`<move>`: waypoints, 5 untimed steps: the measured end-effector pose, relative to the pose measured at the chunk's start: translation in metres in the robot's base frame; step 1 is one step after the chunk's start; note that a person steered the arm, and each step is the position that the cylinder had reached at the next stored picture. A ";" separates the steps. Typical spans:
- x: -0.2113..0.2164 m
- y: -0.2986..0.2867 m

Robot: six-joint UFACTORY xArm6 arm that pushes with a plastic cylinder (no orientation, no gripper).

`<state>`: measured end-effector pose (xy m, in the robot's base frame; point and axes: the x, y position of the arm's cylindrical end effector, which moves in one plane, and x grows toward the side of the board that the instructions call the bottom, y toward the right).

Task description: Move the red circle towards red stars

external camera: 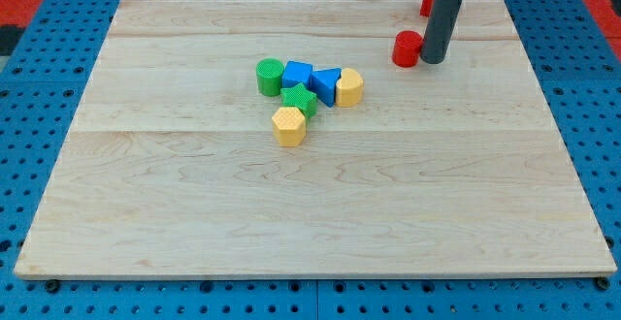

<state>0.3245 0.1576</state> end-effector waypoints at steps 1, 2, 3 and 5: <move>0.020 -0.015; 0.020 -0.036; -0.002 -0.026; -0.020 -0.022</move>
<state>0.3043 0.1352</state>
